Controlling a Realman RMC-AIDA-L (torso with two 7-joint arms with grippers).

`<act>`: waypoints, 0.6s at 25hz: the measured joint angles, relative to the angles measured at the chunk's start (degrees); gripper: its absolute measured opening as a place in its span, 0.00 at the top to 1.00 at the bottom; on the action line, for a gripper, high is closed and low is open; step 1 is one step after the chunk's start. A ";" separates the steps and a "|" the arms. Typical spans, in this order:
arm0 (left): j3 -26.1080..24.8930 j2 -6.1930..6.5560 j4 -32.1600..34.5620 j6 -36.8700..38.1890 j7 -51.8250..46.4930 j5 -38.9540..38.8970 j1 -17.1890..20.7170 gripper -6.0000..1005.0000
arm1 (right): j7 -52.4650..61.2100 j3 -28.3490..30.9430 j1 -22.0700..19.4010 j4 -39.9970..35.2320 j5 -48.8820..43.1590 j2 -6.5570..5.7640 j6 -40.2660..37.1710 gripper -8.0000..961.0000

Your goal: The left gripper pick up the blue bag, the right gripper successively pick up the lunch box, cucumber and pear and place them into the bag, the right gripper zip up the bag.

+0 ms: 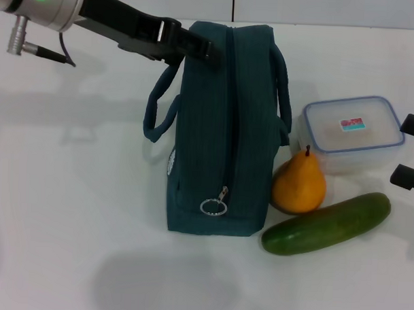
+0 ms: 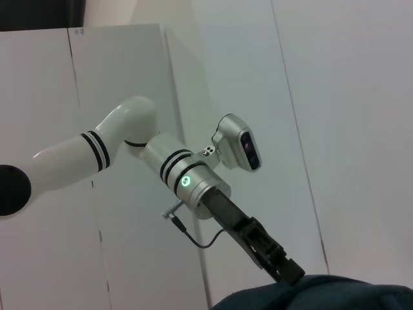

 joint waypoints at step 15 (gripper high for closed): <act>0.02 0.85 -2.35 -1.46 1.53 0.23 -1.36 0.39 | 0.10 -0.34 0.32 0.29 -0.07 0.06 1.41 0.12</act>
